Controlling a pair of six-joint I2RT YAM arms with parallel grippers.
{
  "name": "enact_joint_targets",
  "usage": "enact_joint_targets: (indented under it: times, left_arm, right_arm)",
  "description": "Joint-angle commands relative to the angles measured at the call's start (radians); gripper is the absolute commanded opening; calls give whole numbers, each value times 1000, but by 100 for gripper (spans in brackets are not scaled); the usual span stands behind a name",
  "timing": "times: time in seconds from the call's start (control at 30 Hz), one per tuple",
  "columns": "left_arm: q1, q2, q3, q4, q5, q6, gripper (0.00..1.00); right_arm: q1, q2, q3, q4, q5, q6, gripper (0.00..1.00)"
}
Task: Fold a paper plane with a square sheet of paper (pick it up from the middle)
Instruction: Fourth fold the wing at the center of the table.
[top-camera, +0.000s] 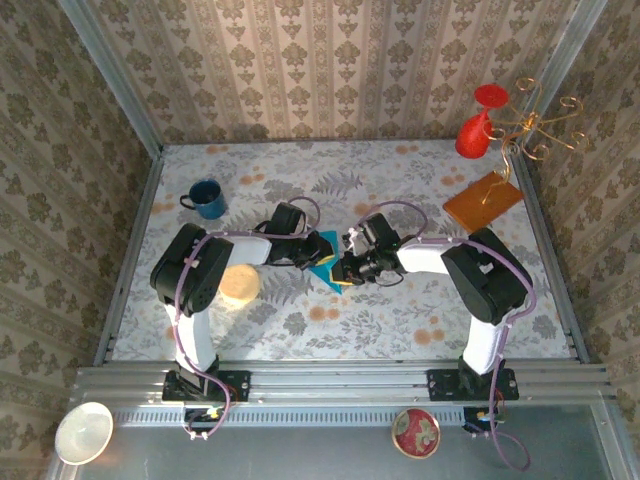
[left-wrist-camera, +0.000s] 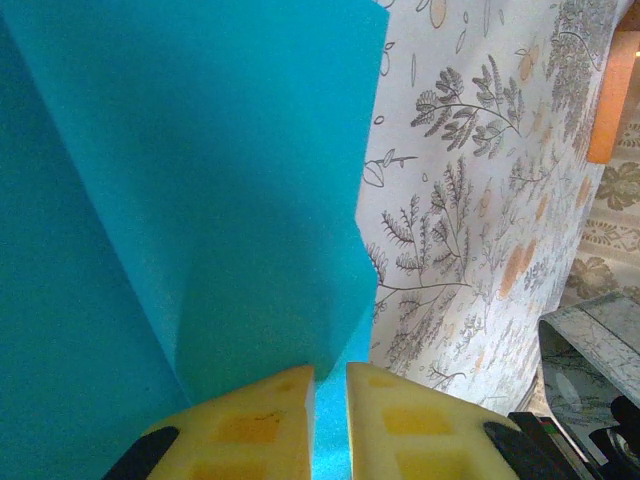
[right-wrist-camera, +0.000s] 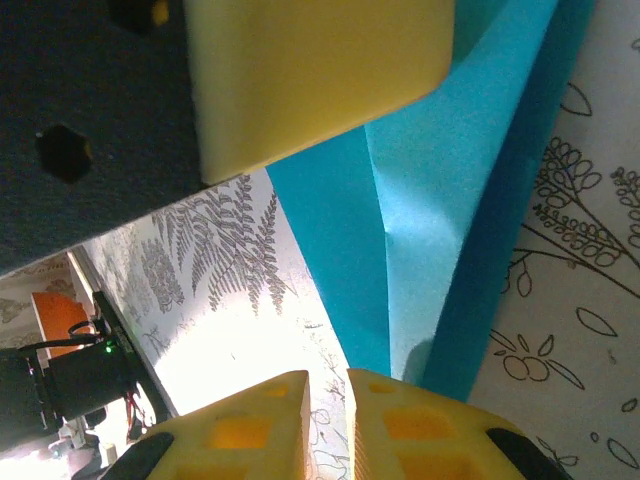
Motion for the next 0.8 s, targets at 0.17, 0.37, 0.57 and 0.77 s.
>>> enact_joint_targets:
  times: [0.17,0.37,0.57,0.77]
  left_arm:
    - [-2,14,18,-24,-4,7,17]
    - [-2,16,20,-22,-2,7,17]
    - [0,19,22,-21,-1,7,17]
    - [0,25,26,-20,3,8,17]
  right_arm:
    - [4,20,18,-41,27,-21,20]
    - [4,21,12,-48,37,-21,20]
    - [4,22,13,-54,46,-23,19]
    - [4,26,13,-58,50,-24,19]
